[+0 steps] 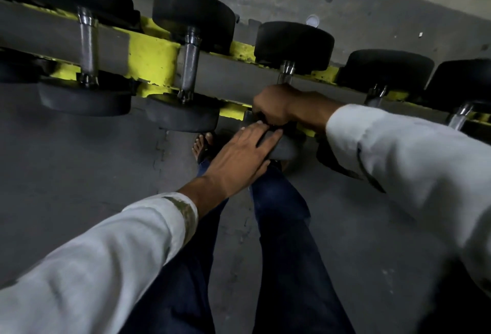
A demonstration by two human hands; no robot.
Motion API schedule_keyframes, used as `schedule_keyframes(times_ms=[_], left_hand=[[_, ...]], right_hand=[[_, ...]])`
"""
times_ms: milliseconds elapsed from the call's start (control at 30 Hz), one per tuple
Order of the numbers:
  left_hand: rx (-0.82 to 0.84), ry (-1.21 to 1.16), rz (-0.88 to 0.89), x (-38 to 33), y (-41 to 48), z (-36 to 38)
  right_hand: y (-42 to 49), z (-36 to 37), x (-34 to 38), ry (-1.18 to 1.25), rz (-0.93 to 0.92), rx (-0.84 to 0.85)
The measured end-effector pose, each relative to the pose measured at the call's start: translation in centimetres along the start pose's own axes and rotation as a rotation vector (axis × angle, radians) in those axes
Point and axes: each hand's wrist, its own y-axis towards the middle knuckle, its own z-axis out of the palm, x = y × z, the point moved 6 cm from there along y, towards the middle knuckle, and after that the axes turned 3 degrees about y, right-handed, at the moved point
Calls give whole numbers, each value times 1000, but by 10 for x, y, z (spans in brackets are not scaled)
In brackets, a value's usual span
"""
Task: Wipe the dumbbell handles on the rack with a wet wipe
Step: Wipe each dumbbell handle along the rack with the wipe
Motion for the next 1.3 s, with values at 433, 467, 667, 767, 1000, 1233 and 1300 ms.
schedule_keyframes(times_ms=[433,467,667,767,1000,1233,1300], left_hand=[[-16,-13,-35,-2,0,1],[-21,-7,-40,-3,-1,1],[-46,-8,-69,-6,0,0],[-27,-13,-71,-10,2,-5],[-30,2,-83,-9,4,-3],[-8,-2,-114,-9,6,-1],[0,-2,-109,-9,6,-1]], right_hand=[[-51,84,-57,888,454,-587],[-44,89,-62,903,500,-544],[-14,97,-72,1735,582,-537],[-18,101,-75,1950,570,-545],[8,63,-90,2329,481,-781],[-45,56,-72,1371,752,-1222],[-42,42,-53,886,509,-1109]])
